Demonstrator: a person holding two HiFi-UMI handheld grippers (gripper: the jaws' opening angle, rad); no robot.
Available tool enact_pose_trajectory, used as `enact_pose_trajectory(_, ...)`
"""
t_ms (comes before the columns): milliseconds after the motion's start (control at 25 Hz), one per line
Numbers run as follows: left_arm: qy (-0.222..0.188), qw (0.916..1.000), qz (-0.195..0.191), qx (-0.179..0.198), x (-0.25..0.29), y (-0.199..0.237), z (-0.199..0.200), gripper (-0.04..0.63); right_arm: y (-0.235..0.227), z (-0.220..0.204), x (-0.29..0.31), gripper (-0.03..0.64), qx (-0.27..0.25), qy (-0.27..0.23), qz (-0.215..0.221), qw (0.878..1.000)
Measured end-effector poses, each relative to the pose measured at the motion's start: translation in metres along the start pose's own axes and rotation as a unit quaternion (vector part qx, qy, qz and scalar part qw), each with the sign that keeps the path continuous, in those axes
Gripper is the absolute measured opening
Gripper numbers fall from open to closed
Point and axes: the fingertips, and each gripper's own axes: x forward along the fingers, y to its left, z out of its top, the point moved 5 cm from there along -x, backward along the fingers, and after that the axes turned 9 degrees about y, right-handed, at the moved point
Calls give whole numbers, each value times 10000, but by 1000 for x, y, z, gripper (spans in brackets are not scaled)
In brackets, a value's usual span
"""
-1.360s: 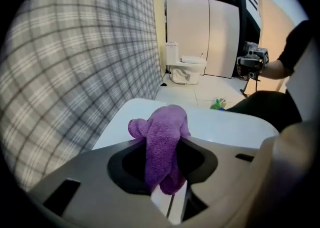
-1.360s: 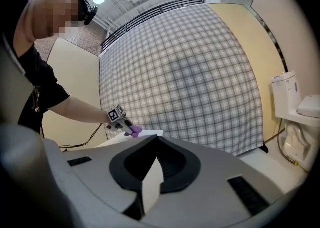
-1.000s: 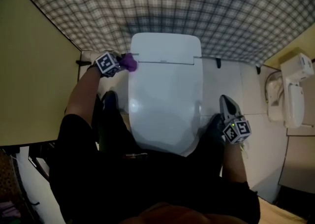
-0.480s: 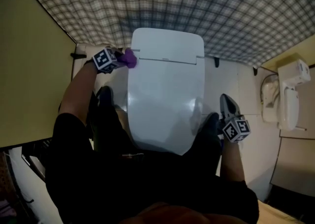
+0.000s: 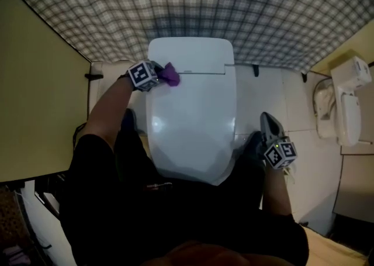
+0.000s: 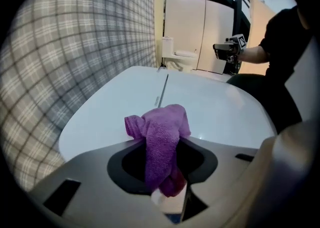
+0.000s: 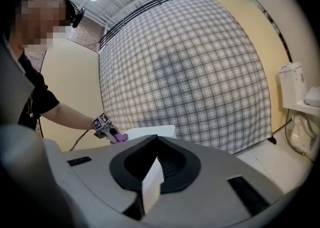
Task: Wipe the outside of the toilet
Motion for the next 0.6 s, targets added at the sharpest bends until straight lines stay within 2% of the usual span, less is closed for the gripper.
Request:
enact_pose_trajectory(160, 7, 9991, -335, 245, 40, -16, 66, 132, -12, -5, -16, 3, 34, -92, -76, 9999)
enact_pose_trajectory(360, 240, 9949, -403, 889, 75, -33, 152, 132, -37, -16, -43, 3, 93, -162, -218, 9996)
enact_pose_trajectory(600, 503, 9907, -520, 1153, 108, -47, 229, 132, -67, -34, -74, 3, 312, -261, -289, 9988)
